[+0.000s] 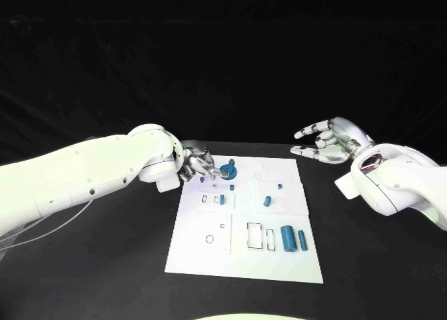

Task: Assemble the parts on the task board

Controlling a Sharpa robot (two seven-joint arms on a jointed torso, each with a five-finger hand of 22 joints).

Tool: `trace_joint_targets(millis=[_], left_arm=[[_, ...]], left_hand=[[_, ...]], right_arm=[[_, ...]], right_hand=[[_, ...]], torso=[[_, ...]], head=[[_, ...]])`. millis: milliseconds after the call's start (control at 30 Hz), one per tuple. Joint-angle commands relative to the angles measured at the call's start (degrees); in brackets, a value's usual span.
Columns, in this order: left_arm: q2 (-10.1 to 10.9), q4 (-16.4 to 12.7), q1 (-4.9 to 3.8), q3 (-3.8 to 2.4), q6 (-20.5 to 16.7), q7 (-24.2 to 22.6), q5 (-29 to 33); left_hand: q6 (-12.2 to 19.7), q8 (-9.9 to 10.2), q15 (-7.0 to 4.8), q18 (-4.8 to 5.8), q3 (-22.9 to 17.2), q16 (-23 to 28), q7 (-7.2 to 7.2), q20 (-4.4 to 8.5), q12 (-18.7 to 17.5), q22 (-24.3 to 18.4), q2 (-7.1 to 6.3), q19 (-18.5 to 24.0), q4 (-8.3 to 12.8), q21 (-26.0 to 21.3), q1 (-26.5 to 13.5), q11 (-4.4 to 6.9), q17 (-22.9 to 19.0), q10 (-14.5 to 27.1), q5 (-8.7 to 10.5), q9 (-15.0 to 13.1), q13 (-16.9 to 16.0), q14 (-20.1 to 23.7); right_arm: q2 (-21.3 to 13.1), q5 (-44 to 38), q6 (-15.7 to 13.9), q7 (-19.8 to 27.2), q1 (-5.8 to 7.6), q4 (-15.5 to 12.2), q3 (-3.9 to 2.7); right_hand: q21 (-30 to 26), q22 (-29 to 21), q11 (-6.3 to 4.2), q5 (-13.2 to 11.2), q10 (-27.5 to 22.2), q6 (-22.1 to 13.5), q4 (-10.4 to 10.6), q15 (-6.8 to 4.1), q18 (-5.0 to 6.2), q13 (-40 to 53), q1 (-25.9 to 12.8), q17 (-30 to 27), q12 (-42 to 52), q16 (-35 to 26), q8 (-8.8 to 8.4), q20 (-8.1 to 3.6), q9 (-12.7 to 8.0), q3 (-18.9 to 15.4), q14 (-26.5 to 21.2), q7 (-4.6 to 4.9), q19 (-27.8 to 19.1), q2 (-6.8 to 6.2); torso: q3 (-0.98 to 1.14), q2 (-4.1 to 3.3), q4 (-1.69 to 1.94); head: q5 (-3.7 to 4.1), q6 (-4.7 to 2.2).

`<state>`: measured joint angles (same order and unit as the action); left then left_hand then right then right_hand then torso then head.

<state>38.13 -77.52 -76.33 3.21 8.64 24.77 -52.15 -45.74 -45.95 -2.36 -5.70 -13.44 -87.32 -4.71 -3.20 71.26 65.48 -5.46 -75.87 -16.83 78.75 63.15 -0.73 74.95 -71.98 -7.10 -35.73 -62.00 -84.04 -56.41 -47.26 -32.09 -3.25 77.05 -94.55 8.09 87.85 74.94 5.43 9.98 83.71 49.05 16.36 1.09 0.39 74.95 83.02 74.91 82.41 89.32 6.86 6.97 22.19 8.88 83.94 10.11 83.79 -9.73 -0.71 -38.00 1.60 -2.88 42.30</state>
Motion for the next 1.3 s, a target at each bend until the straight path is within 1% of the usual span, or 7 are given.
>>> trace_joint_targets(millis=[33,167,267,333,500,967,1300], left_arm=[[-1.26,1.16,-0.40,0.34,6.20,4.10,-4.64],[-3.00,2.46,-0.63,0.96,7.47,4.61,-5.04],[-3.93,3.14,-0.70,1.38,8.31,4.85,-5.15],[-4.63,3.67,-0.73,1.84,8.60,4.98,-5.16],[-5.78,4.66,-0.73,2.48,8.55,5.08,-5.06],[-7.72,6.16,-0.60,3.18,8.99,5.19,-4.29],[-8.39,7.31,-0.44,3.44,9.90,5.32,-4.01]], left_hand=[[0.60,0.33,-0.16,0.79,0.40,-0.30,-0.14,-0.22,0.34,0.37,0.15,-0.29,0.00,0.41,-0.86,-0.11,11.08,-0.03,-0.10,-0.16,-0.32,-4.32],[0.87,0.66,-0.05,0.84,0.64,-0.56,-0.28,-0.29,0.45,0.71,0.39,-0.37,0.00,0.61,-1.04,-0.23,11.50,0.07,-0.11,-0.27,-0.46,-4.48],[1.18,1.13,0.07,0.88,0.87,-0.63,-0.44,-0.39,0.51,0.97,0.64,-0.42,-0.01,0.78,-1.22,-0.37,11.61,0.22,-0.10,-0.32,-0.53,-4.51],[1.65,2.02,0.31,0.90,1.31,-0.79,-0.75,-0.59,0.36,1.14,1.01,-0.33,0.01,0.93,-1.49,-0.65,11.85,0.70,-0.10,-0.34,-0.34,-4.58],[2.42,3.89,0.75,0.92,1.86,-0.88,-1.32,-0.98,0.35,1.42,1.43,-0.23,0.05,1.15,-1.27,-1.14,11.98,1.14,-0.22,-0.13,-0.32,-4.60],[2.51,4.84,0.96,0.95,2.10,-1.09,-1.55,-1.18,0.52,1.69,1.77,-0.27,0.03,1.33,-1.18,-1.36,12.31,1.11,-0.25,0.01,-0.53,-4.73],[2.15,5.30,1.07,0.95,2.05,-1.12,-1.60,-1.32,0.53,1.79,2.22,-0.23,0.11,1.41,-0.75,-1.44,12.36,1.20,-0.36,0.01,-0.53,-4.75]], right_arm=[[0.16,1.17,1.17,0.52,0.08,0.31,-0.02],[0.40,1.08,1.21,0.21,0.12,0.76,-0.02],[0.50,0.99,1.24,0.07,0.15,0.93,-0.02],[0.57,0.85,1.27,-0.06,0.17,1.06,-0.02],[0.69,0.66,1.33,-0.25,0.19,1.32,-0.02],[0.94,0.37,1.51,-0.50,0.21,1.76,-0.02],[1.01,0.29,1.57,-0.51,0.21,1.91,-0.02]], right_hand=[[-0.40,13.09,-0.30,0.42,-0.13,0.00,0.01,-0.34,0.33,8.52,-0.39,12.86,-0.26,-0.18,0.30,-0.38,-0.08,0.17,5.48,-0.04,4.96,-0.04],[-0.40,13.09,-0.30,0.42,-0.13,0.00,0.01,-0.34,0.33,8.52,-0.39,12.86,-0.26,-0.18,0.30,-0.38,-0.08,0.17,5.48,-0.04,4.96,-0.04],[-0.39,13.09,-0.30,0.53,-0.19,-0.05,0.03,-0.35,0.33,8.46,-0.46,12.82,-0.33,-0.19,0.32,-0.39,-0.09,0.17,5.47,-0.04,4.96,-0.04],[-0.39,13.09,-0.30,0.53,-0.19,-0.05,0.03,-0.35,0.33,8.46,-0.46,12.82,-0.33,-0.19,0.32,-0.39,-0.09,0.17,5.47,-0.04,4.96,-0.04],[-0.40,13.09,-0.30,0.70,-0.20,-0.14,0.05,-0.35,0.33,8.45,-0.58,12.79,-0.34,-0.21,0.33,-0.40,-0.12,0.18,5.47,-0.03,4.96,-0.04],[-0.41,13.09,-0.29,0.88,-0.22,-0.24,0.06,-0.35,0.33,8.42,-0.66,12.79,-0.37,-0.21,0.33,-0.41,-0.15,0.21,5.47,-0.02,4.96,-0.03],[-0.42,13.08,-0.29,1.04,-0.20,-0.30,0.07,-0.35,0.33,8.43,-0.75,12.78,-0.35,-0.22,0.36,-0.41,-0.17,0.24,5.46,-0.01,4.95,0.01]], torso=[[0.02,0.00,0.09],[-0.07,-0.04,0.00],[-0.06,-0.05,-0.02],[-0.06,-0.09,-0.04],[-0.11,-0.13,-0.09],[-0.11,-0.23,-0.09],[-0.12,-0.17,-0.05]], head=[[-0.01,0.24],[-0.13,0.31],[-0.25,0.46],[-0.28,0.50],[-0.31,0.52],[-0.12,0.72],[-0.02,1.20]])
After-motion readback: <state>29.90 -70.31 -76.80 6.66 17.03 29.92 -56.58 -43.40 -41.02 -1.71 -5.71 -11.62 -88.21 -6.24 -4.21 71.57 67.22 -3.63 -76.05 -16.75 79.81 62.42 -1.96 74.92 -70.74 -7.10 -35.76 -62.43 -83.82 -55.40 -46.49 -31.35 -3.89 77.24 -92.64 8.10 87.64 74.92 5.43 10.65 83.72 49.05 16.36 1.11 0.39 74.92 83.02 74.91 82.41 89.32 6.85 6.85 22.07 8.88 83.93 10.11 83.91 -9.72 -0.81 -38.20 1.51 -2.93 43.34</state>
